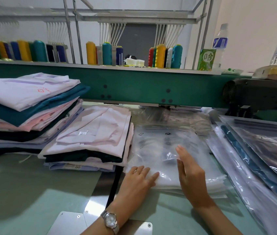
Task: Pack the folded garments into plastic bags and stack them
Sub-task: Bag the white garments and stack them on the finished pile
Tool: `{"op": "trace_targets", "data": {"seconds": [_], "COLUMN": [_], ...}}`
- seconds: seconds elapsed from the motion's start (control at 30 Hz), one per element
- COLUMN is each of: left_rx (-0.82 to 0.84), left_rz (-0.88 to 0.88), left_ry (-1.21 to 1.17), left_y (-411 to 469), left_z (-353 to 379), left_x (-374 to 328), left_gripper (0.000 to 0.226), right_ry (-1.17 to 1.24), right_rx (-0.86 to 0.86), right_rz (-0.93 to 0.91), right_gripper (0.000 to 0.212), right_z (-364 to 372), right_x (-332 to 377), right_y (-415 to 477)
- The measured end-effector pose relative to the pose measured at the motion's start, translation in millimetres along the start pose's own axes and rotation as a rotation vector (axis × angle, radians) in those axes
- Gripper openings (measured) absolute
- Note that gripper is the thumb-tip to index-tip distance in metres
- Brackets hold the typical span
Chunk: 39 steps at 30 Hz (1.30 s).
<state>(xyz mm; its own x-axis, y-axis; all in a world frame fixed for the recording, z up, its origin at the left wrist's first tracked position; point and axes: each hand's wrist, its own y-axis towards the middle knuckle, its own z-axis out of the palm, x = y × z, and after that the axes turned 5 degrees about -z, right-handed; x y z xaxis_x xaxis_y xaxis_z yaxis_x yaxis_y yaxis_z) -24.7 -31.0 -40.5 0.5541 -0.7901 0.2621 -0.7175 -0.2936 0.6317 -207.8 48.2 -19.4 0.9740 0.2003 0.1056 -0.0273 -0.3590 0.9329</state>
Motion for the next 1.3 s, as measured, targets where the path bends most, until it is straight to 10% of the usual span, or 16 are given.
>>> {"op": "trace_targets", "data": {"seconds": [0.43, 0.7, 1.0, 1.3], "left_rx": [-0.365, 0.243, 0.253, 0.368], "left_rz": [-0.158, -0.393, -0.351, -0.02], "left_ry": [-0.336, 0.082, -0.094, 0.302], "left_y": [3, -7, 4, 19], "left_z": [-37, -36, -53, -51], "left_x": [21, 86, 136, 152], "left_gripper": [0.04, 0.099, 0.042, 0.043], "right_ry": [-0.138, -0.167, -0.174, -0.149], "right_rx": [0.19, 0.308, 0.382, 0.408], "right_rz": [0.113, 0.218, 0.29, 0.331], "right_gripper": [0.018, 0.014, 0.02, 0.012], "right_z": [-7, -15, -18, -17], "right_x": [1, -2, 0, 7], "right_y": [-3, -6, -4, -5]}}
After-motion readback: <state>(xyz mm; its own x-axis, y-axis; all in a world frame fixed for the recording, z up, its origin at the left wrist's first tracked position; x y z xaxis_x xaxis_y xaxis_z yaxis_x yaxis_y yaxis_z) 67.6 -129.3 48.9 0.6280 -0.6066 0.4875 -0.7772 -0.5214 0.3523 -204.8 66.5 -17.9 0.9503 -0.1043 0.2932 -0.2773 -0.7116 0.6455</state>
